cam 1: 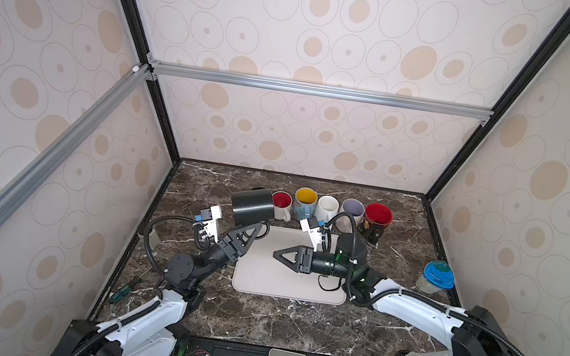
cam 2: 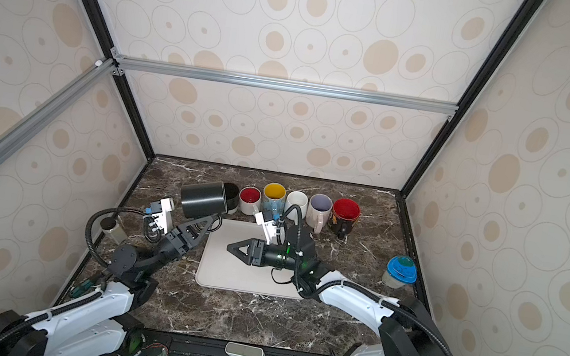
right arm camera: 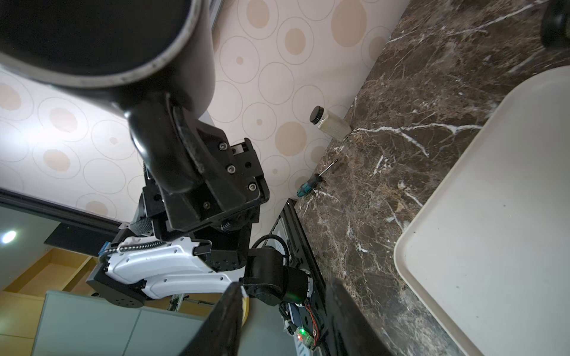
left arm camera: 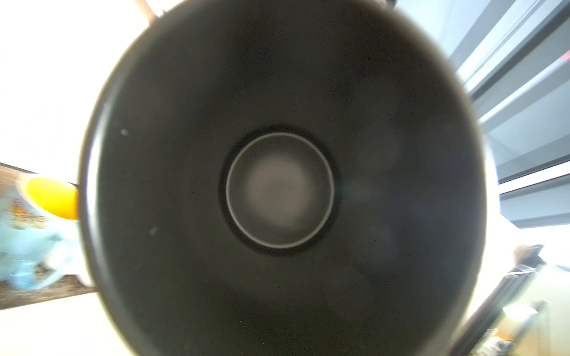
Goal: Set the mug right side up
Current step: 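Carry the black mug upright with the left gripper while the right releases and withdraws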
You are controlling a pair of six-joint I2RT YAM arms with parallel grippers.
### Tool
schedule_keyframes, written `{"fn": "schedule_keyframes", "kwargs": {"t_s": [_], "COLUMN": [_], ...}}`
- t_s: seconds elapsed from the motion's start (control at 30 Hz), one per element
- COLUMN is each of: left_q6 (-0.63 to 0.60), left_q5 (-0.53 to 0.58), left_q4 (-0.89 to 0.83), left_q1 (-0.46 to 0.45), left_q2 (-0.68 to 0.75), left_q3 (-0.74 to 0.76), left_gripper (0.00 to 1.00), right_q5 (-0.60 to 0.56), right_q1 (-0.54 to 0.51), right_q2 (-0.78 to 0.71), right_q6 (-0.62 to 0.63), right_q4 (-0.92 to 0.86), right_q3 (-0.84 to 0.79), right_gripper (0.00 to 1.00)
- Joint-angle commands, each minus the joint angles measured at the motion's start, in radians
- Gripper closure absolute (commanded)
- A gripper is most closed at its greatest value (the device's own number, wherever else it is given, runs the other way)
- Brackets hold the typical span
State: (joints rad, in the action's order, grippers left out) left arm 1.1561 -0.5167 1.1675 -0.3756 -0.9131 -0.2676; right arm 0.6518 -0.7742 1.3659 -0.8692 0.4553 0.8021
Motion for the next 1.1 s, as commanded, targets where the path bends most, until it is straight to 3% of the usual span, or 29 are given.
{"fn": "schedule_keyframes", "kwargs": {"t_s": [0.0, 0.1, 0.2, 0.4, 0.57, 0.77, 1.07], "left_q6": [-0.234, -0.367, -0.486, -0.657, -0.708, -0.757, -0.863], "left_q5": [0.055, 0.161, 0.263, 0.521, 0.684, 0.826, 0.861], "left_q4": [-0.314, -0.586, -0.810, -1.197, -1.297, -1.291, -1.355], "left_q1": [0.008, 0.007, 0.008, 0.008, 0.009, 0.010, 0.065], "left_q2": [0.099, 0.180, 0.218, 0.118, 0.026, -0.117, -0.411], "left_q3": [-0.110, -0.157, -0.213, -0.376, -0.470, -0.568, -0.783], "left_gripper": [1.00, 1.00, 1.00, 1.00, 1.00, 1.00, 1.00], "right_q5": [-0.120, -0.333, -0.505, -0.688, -0.831, -0.895, -0.918], "right_q1": [0.007, 0.006, 0.006, 0.006, 0.006, 0.006, 0.006], "right_q2": [-0.052, -0.048, -0.020, 0.043, 0.070, 0.078, 0.057], "right_q6": [0.233, 0.349, 0.421, 0.450, 0.484, 0.512, 0.538], "right_q4": [-0.423, -0.693, -0.843, -0.966, -1.010, -1.040, -1.046], "right_q3": [0.136, 0.243, 0.308, 0.373, 0.397, 0.401, 0.384], "right_gripper": [0.54, 0.54, 0.54, 0.55, 0.54, 0.54, 0.54]}}
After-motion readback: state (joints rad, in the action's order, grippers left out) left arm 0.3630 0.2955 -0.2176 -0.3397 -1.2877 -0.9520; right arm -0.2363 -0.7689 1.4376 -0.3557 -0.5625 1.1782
